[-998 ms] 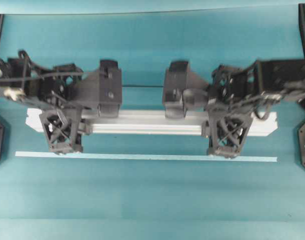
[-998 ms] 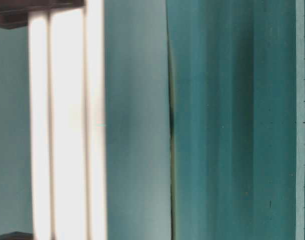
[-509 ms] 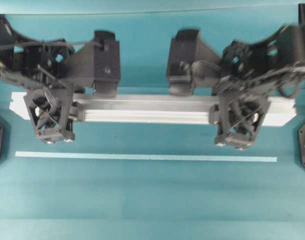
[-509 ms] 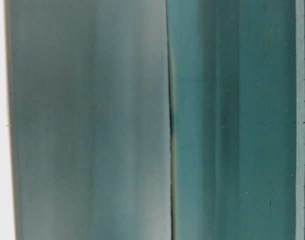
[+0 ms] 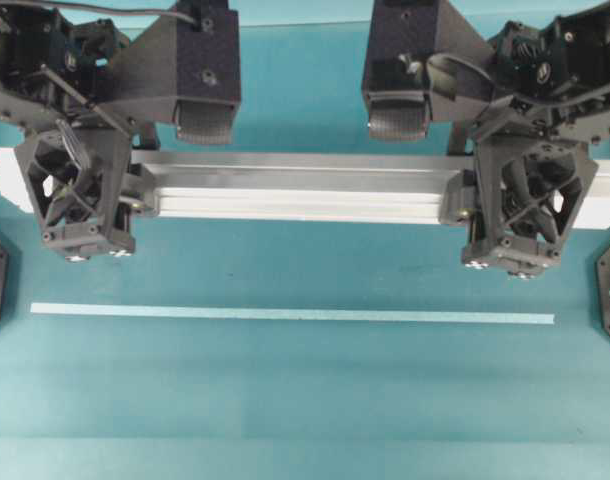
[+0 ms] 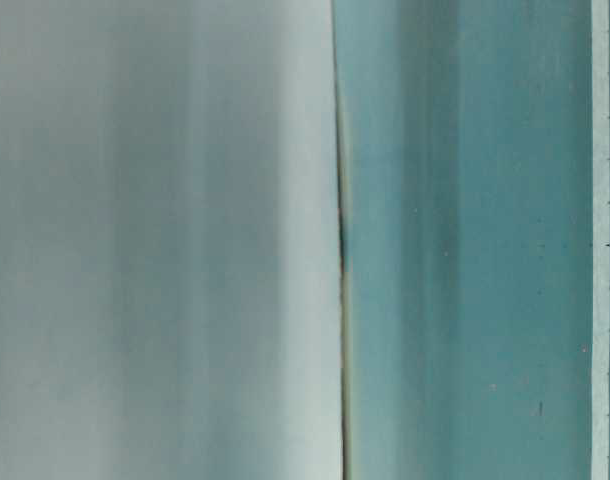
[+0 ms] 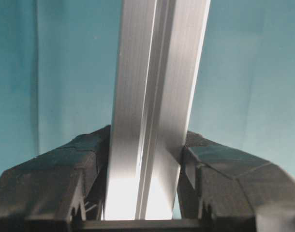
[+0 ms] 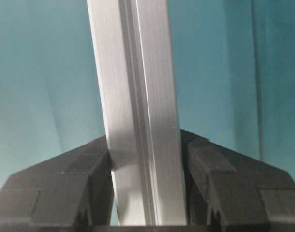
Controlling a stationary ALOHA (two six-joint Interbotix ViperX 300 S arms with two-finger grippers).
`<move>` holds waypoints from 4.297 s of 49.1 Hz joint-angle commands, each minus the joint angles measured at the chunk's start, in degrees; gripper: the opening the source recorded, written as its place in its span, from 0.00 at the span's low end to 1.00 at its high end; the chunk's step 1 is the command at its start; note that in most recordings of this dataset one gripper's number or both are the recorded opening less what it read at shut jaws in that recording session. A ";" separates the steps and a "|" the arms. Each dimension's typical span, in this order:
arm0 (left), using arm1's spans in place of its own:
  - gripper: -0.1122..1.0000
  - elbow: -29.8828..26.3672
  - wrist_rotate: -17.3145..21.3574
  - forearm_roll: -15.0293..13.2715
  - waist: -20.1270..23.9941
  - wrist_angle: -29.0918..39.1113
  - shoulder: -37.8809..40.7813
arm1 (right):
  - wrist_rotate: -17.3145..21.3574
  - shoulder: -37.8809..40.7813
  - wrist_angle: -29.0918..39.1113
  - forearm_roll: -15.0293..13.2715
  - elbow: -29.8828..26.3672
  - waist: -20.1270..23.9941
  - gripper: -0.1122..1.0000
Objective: Lift the metal rail with both hands.
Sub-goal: 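Lift the rail upward with both grippers holding it level, then lower the held rail back down onto the table with both grippers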
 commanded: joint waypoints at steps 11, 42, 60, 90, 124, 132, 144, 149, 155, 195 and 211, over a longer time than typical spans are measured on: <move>0.42 -2.20 -0.35 0.18 0.97 -0.88 -0.53 | 0.53 -0.79 -0.79 0.26 1.14 -0.09 0.46; 0.42 19.34 -1.14 0.35 1.49 -13.62 -0.53 | -2.02 -4.04 -17.58 0.44 26.89 -1.58 0.46; 0.42 34.28 -1.32 0.53 1.49 -30.94 2.11 | -2.55 -2.72 -36.04 0.18 44.47 -1.67 0.46; 0.42 47.11 -3.43 0.53 1.67 -50.98 7.47 | -4.13 8.44 -51.24 -0.26 49.22 0.00 0.46; 0.42 48.78 -6.94 0.53 -1.14 -57.92 10.55 | -4.13 11.95 -57.39 0.53 52.21 1.14 0.46; 0.42 49.04 -6.86 0.53 -0.97 -58.27 10.63 | -4.13 12.22 -58.01 0.79 51.94 1.41 0.46; 0.42 49.66 -7.03 0.53 -1.58 -59.50 10.63 | -3.96 12.48 -58.10 1.23 51.77 2.37 0.46; 0.42 49.92 -7.12 0.44 -1.67 -59.50 10.55 | -3.96 12.66 -58.10 1.32 51.68 2.55 0.46; 0.42 49.92 -7.03 0.53 -1.93 -59.59 10.63 | -3.96 12.74 -58.18 1.49 51.68 2.72 0.46; 0.42 52.73 -5.01 0.53 -1.67 -66.62 10.90 | -3.52 13.71 -62.84 1.76 54.49 2.72 0.46; 0.42 53.35 -5.62 0.53 -1.67 -69.35 10.20 | -3.16 13.62 -62.75 1.85 54.49 2.64 0.46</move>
